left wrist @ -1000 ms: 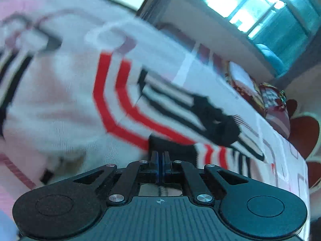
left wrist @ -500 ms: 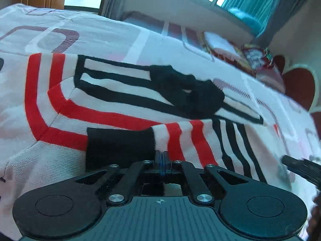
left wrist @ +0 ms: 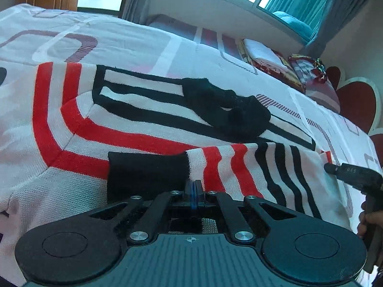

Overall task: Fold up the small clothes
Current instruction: 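Fold the held sleeve across the chest with the left tool and release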

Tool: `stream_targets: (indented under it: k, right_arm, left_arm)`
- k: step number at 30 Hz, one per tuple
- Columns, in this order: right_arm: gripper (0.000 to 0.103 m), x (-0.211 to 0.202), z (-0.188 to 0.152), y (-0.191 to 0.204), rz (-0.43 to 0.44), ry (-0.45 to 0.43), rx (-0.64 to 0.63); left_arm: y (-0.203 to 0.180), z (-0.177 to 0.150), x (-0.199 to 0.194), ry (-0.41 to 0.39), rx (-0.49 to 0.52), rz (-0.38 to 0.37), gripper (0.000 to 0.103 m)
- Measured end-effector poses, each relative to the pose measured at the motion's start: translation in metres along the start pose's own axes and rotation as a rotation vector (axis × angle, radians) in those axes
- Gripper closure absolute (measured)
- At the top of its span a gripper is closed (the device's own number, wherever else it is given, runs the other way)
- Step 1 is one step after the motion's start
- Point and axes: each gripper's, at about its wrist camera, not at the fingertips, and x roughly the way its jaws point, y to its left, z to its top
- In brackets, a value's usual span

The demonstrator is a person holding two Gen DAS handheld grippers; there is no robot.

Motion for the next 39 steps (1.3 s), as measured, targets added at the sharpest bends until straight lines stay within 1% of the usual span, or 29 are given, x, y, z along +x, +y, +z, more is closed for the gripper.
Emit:
stream_targets:
  k: [2,3,4,5,6,8,10,11,12,14,15,17,18,19,20,21,22,23,25,27,28,30,31,33,34,35,37,39]
  right_arm:
    - [0.087,0.0,0.001,0.003,-0.006,0.001,-0.003]
    - [0.078,-0.004,0.003,0.005,-0.021,-0.007,-0.005]
    - [0.075,-0.011,0.004,0.005,-0.036,-0.031,0.001]
    - [0.075,-0.02,0.005,0.006,-0.036,-0.06,0.004]
    - [0.074,-0.029,0.005,0.009,0.0,-0.084,-0.002]
    - [0.075,-0.033,0.006,0.017,0.072,-0.067,-0.027]
    - [0.077,-0.031,0.0,0.035,0.117,-0.038,-0.071]
    - [0.077,-0.031,-0.004,0.042,0.125,-0.03,-0.102]
    - [0.078,-0.028,-0.009,0.05,0.116,-0.023,-0.142]
    - [0.076,-0.015,-0.018,0.057,0.031,0.0,-0.219]
    - [0.075,-0.014,-0.02,0.054,0.021,-0.023,-0.228]
    - [0.075,-0.017,-0.016,0.051,0.004,-0.008,-0.189]
    - [0.073,-0.024,-0.015,0.053,-0.007,-0.005,-0.176]
    - [0.073,-0.032,-0.017,0.056,0.014,-0.009,-0.17]
    - [0.073,-0.04,-0.02,0.061,0.062,-0.012,-0.171]
    - [0.071,-0.049,-0.026,0.069,0.109,-0.015,-0.187]
    - [0.069,-0.055,-0.032,0.076,0.13,-0.018,-0.21]
    - [0.066,-0.055,-0.038,0.083,0.142,-0.017,-0.236]
    - [0.066,-0.048,-0.053,0.095,0.142,0.042,-0.277]
    - [0.066,-0.053,-0.062,0.1,0.127,0.029,-0.293]
    - [0.065,-0.056,-0.062,0.1,0.13,0.036,-0.288]
    - [0.066,-0.066,-0.061,0.098,0.184,0.02,-0.236]
    - [0.064,-0.067,-0.061,0.099,0.186,0.012,-0.234]
    - [0.064,-0.057,-0.07,0.109,0.171,0.052,-0.302]
    - [0.064,-0.061,-0.073,0.112,0.16,0.031,-0.324]
    - [0.064,-0.064,-0.072,0.114,0.166,0.038,-0.322]
    - [0.066,-0.075,-0.067,0.112,0.235,0.039,-0.255]
    - [0.063,-0.087,-0.068,0.118,0.262,0.013,-0.26]
  left_arm:
    - [-0.002,0.003,-0.003,0.012,-0.011,0.016,0.102]
    - [-0.004,0.005,-0.007,0.005,-0.018,0.027,0.102]
    - [-0.008,0.007,-0.011,-0.017,-0.01,0.035,0.102]
    - [-0.012,0.008,-0.012,-0.034,0.003,0.042,0.102]
    - [-0.014,0.009,-0.009,-0.027,0.003,0.039,0.102]
    - [-0.013,0.011,0.0,0.006,-0.019,0.03,0.102]
    - [-0.013,0.008,0.004,-0.01,0.015,0.048,0.102]
    - [-0.012,0.007,0.005,-0.015,0.026,0.04,0.102]
    - [-0.008,0.007,0.004,-0.014,0.028,0.028,0.102]
    - [-0.002,0.01,0.001,0.006,0.01,0.028,0.102]
    - [0.001,0.01,-0.003,0.017,-0.004,0.028,0.102]
    - [0.003,0.007,-0.009,0.028,-0.006,0.036,0.102]
    - [0.003,0.005,-0.012,0.03,0.0,0.037,0.102]
    - [0.003,0.002,-0.014,0.03,0.008,0.038,0.102]
    - [0.003,0.0,-0.017,0.031,0.015,0.037,0.102]
    - [0.004,-0.002,-0.019,0.032,0.01,0.033,0.102]
    - [0.005,-0.003,-0.021,0.036,-0.002,0.032,0.102]
    - [0.008,-0.004,-0.023,0.046,-0.02,0.03,0.102]
    - [0.014,-0.004,-0.03,0.059,-0.049,0.037,0.102]
    - [0.018,-0.007,-0.042,0.049,-0.048,0.072,0.102]
    - [0.019,-0.009,-0.045,0.044,-0.045,0.089,0.102]
    - [0.023,-0.014,-0.053,0.041,-0.055,0.119,0.102]
    - [0.025,-0.017,-0.057,0.049,-0.067,0.134,0.101]
    - [0.028,-0.021,-0.067,0.064,-0.08,0.158,0.101]
    - [0.029,-0.024,-0.074,0.057,-0.076,0.168,0.101]
    - [0.032,-0.027,-0.082,0.044,-0.072,0.181,0.101]
    - [0.039,-0.031,-0.096,0.029,-0.082,0.207,0.101]
    - [0.049,-0.035,-0.107,0.028,-0.106,0.227,0.101]
